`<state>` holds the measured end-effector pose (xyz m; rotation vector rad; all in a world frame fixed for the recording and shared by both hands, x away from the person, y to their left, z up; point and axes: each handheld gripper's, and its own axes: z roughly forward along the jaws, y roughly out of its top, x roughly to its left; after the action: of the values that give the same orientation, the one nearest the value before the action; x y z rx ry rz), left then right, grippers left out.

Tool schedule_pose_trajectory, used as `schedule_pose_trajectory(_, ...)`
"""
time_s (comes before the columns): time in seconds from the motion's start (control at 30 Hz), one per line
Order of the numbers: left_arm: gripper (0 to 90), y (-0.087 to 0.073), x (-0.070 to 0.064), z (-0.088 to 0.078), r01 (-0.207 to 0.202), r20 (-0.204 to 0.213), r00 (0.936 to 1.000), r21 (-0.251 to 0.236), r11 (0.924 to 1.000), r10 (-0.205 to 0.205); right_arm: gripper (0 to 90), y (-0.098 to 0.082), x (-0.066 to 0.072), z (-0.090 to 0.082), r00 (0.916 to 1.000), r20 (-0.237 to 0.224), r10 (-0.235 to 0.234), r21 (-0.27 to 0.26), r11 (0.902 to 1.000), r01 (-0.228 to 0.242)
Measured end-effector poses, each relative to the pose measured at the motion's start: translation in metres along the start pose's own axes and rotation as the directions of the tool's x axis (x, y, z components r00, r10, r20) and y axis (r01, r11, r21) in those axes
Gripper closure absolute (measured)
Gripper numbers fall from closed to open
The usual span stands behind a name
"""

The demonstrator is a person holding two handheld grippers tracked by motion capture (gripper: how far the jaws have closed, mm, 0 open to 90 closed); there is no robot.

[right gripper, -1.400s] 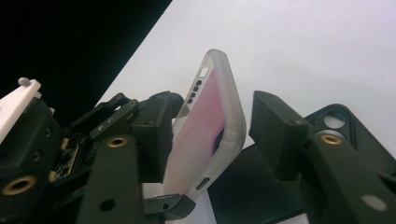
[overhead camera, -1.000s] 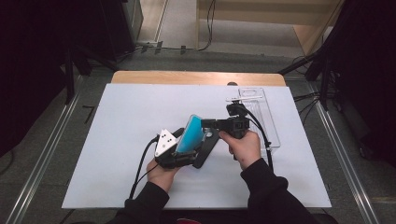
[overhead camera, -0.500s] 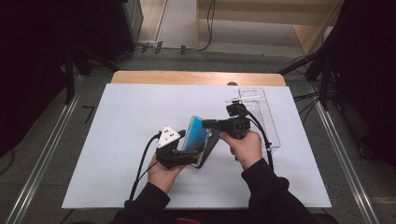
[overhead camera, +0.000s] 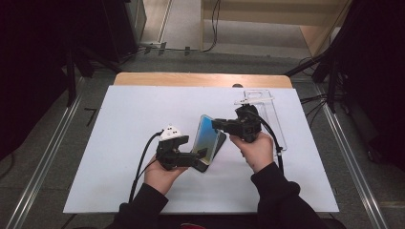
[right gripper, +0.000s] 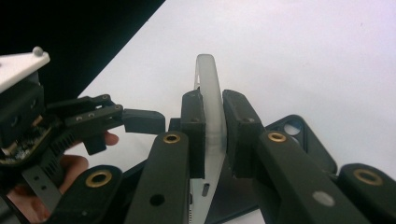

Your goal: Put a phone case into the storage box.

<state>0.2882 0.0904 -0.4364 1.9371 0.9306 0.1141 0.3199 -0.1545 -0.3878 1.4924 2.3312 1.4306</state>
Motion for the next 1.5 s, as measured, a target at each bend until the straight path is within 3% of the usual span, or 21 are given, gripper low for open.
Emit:
schedule_pose_trajectory(0.17,14.6,0.007,0.003,-0.004,-0.002,0.017,0.9999,0.060,0.9982,0.001,77.3,-0.001,0.003,-0.005,0.9981,0.012,-0.061,-0.003,0.9981,0.061)
schedule_pose_trajectory(0.4,20.3,0.015,0.006,-0.012,-0.020,0.082,0.9966,0.122,0.9923,0.010,77.3,-0.001,0.001,-0.012,0.9916,-0.020,-0.128,-0.008,0.9917,0.128)
schedule_pose_trajectory(0.47,21.3,0.016,0.007,-0.013,-0.045,0.098,0.9947,0.133,0.9901,0.032,77.3,-0.002,-0.001,-0.014,0.9887,-0.030,-0.147,-0.006,0.9891,0.147)
schedule_pose_trajectory(0.57,25.1,0.017,0.005,-0.015,-0.088,0.071,0.9944,0.151,0.9846,0.078,77.3,-0.003,-0.002,-0.016,0.9851,-0.047,-0.165,-0.002,0.9862,0.165)
schedule_pose_trajectory(0.73,25.2,0.022,0.011,-0.020,-0.062,0.125,0.9913,0.160,0.9851,0.042,77.3,-0.004,-0.005,-0.016,0.9802,-0.072,-0.184,0.010,0.9826,0.186)
schedule_pose_trajectory(0.83,25.1,0.026,0.018,-0.023,-0.030,0.167,0.9859,0.170,0.9850,0.001,77.3,-0.005,-0.006,-0.016,0.9735,-0.095,-0.208,0.015,0.9775,0.211)
schedule_pose_trajectory(0.9,25.1,0.028,0.021,-0.025,-0.033,0.185,0.9827,0.174,0.9842,0.000,77.3,-0.005,-0.006,-0.017,0.9678,-0.104,-0.229,0.016,0.9726,0.232)
schedule_pose_trajectory(0.97,25.2,0.031,0.021,-0.027,-0.062,0.193,0.9809,0.182,0.9813,0.026,77.3,-0.005,-0.006,-0.018,0.9630,-0.115,-0.244,0.018,0.9687,0.248)
schedule_pose_trajectory(1.1,25.2,0.037,0.020,-0.029,-0.120,0.230,0.9702,0.181,0.9762,0.077,77.3,-0.005,-0.009,-0.019,0.9516,-0.158,-0.264,0.031,0.9619,0.272)
schedule_pose_trajectory(1.17,25.1,0.040,0.021,-0.029,-0.141,0.245,0.9652,0.188,0.9721,0.092,77.3,-0.005,-0.009,-0.020,0.9500,-0.166,-0.264,0.031,0.9615,0.273)
schedule_pose_trajectory(1.4,25.1,0.052,0.022,-0.027,-0.183,0.280,0.9515,0.182,0.9662,0.127,77.3,-0.004,-0.010,-0.022,0.9332,-0.209,-0.292,0.039,0.9510,0.307)
schedule_pose_trajectory(1.47,25.1,0.055,0.022,-0.028,-0.197,0.280,0.9491,0.170,0.9656,0.144,77.3,-0.004,-0.009,-0.021,0.9166,-0.242,-0.318,0.048,0.9396,0.339)
schedule_pose_trajectory(1.5,25.1,0.056,0.022,-0.028,-0.203,0.283,0.9471,0.161,0.9658,0.152,77.3,-0.004,-0.009,-0.021,0.9166,-0.242,-0.318,0.048,0.9396,0.339)
